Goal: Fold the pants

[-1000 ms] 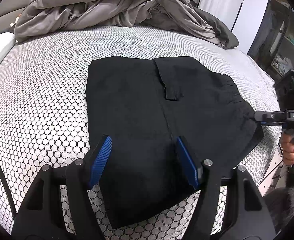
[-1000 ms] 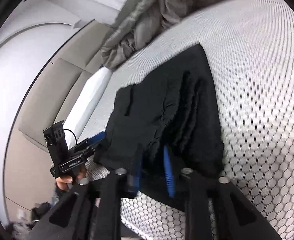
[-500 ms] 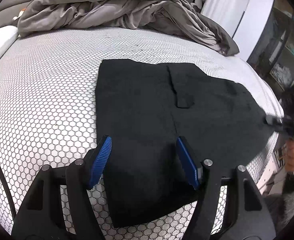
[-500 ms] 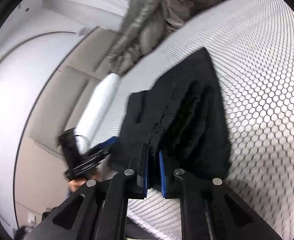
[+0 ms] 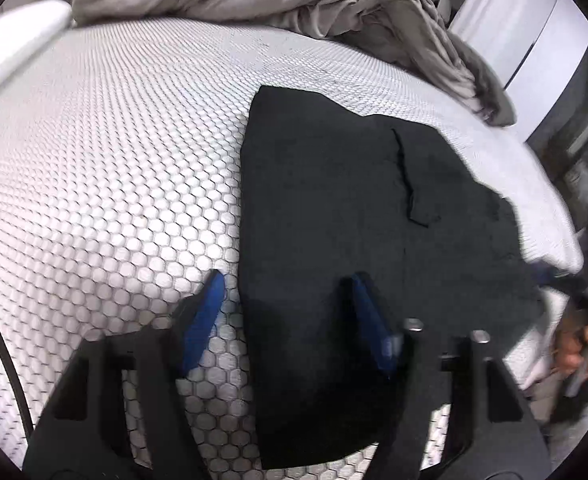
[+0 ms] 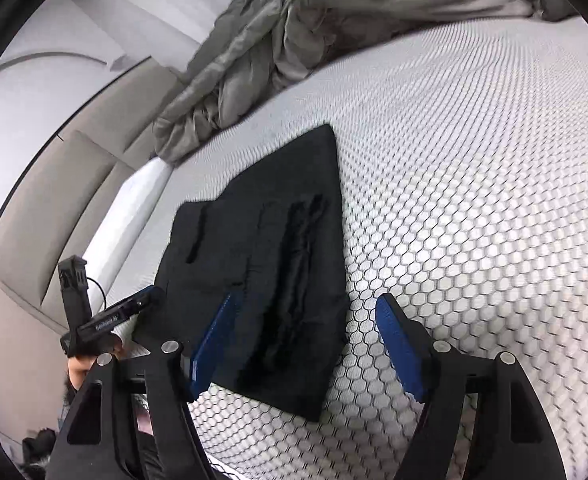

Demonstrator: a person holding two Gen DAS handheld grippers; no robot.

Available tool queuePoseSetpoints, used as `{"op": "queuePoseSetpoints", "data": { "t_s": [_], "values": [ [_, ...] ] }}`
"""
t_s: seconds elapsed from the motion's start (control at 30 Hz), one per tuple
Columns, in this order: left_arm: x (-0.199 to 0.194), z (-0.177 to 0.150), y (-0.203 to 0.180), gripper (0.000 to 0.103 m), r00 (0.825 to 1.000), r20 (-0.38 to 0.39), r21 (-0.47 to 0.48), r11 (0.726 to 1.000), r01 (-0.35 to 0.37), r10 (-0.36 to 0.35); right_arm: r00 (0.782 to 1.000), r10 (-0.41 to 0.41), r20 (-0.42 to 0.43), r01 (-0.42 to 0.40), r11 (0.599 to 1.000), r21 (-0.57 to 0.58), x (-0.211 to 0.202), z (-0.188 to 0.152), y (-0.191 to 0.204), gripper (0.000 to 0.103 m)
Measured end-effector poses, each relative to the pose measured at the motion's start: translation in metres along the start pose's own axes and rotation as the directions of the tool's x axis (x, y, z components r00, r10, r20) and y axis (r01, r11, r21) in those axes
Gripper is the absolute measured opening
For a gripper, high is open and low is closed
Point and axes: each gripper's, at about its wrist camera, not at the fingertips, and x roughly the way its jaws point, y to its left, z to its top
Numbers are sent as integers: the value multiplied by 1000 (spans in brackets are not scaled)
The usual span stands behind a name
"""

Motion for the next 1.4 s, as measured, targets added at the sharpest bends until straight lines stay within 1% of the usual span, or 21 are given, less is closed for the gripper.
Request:
{"op": "queuePoseSetpoints", "data": {
  "t_s": [0.03, 0.07, 0.1, 0.13, 0.2, 0.33, 0.37, 0.4, 0.47, 0.53, 0.6, 0.67, 0.73, 0.77, 0.8, 0.87, 1.03, 1.1, 1.17, 1.27, 1.4],
  "values": [
    [1, 1, -2, 41, 1000, -11, 10, 1000, -5, 5, 999, -23, -26, 23, 1000, 0, 12, 0, -1, 73],
    [1, 3, -6, 39, 1000, -1, 27, 999, -29, 29, 998, -41, -44, 41, 999, -10, 23, -1, 0, 62],
    [1, 5, -8, 38, 999, 7, 35, 998, -44, 44, 998, -44, -44, 43, 999, -23, 28, -1, 4, 33],
    [3, 10, -9, 37, 998, 19, 34, 998, -53, 52, 999, 7, -44, -8, 1000, -18, 32, 0, 6, 25],
    [10, 22, -9, 36, 997, 40, 6, 998, -68, 68, 999, 24, -24, -24, 1000, 9, 36, 5, 7, 20],
    [27, 35, -19, 36, 986, 75, 17, 989, -150, 148, 998, -63, 27, 62, 998, 29, 55, 18, 10, 20],
    [27, 33, -24, 37, 981, 87, 31, 984, -177, 174, 995, -94, 32, 93, 995, 20, 59, 21, 12, 23],
    [25, 32, -28, 38, 977, 101, 42, 980, -195, 189, 992, -120, 35, 120, 993, 4, 59, 23, 15, 35],
    [18, 28, -37, 39, 966, 123, 72, 968, -239, 229, 982, -181, 50, 183, 983, -33, 54, 24, 23, 52],
    [5, 21, -45, 50, 955, 155, 101, 958, -269, 252, 974, -208, 88, 215, 974, -70, 42, 23, 27, 63],
    [-14, 9, -56, 73, 940, 217, 129, 947, -293, 262, 968, -216, 129, 230, 967, -110, 28, 21, 33, 86],
    [-36, -3, -59, 87, 933, 264, 145, 946, -290, 245, 961, -200, 190, 230, 961, -152, 8, 14, 43, 92],
    [-51, -11, -64, 93, 926, 295, 143, 948, -285, 234, 956, -170, 239, 216, 959, -182, -10, 5, 52, 102],
    [-58, -13, -68, 100, 922, 312, 137, 950, -282, 228, 953, -155, 260, 208, 959, -190, -17, 1, 56, 103],
    [-68, -18, -71, 102, 916, 336, 130, 952, -276, 219, 952, -130, 278, 189, 962, -199, -23, -2, 61, 103],
    [-85, -29, -81, 102, 904, 373, 121, 955, -272, 210, 946, -90, 310, 159, 966, -204, -30, -6, 67, 103],
    [-105, -43, -95, 102, 888, 411, 136, 949, -283, 206, 931, -57, 361, 153, 958, -244, -40, -14, 75, 103],
    [-107, -46, -97, 102, 894, 407, 146, 952, -267, 189, 927, -48, 371, 155, 952, -265, -42, -17, 79, 103],
    [-107, -48, -96, 102, 890, 422, 137, 958, -254, 175, 924, -30, 380, 148, 946, -287, -43, -20, 83, 103],
    [-99, -44, -95, 102, 894, 418, 151, 959, -241, 159, 920, -31, 392, 164, 936, -310, -42, -27, 88, 103],
    [-85, -39, -95, 102, 889, 415, 158, 947, -280, 194, 914, -48, 404, 201, 916, -346, -42, -36, 93, 103]
  ]
}}
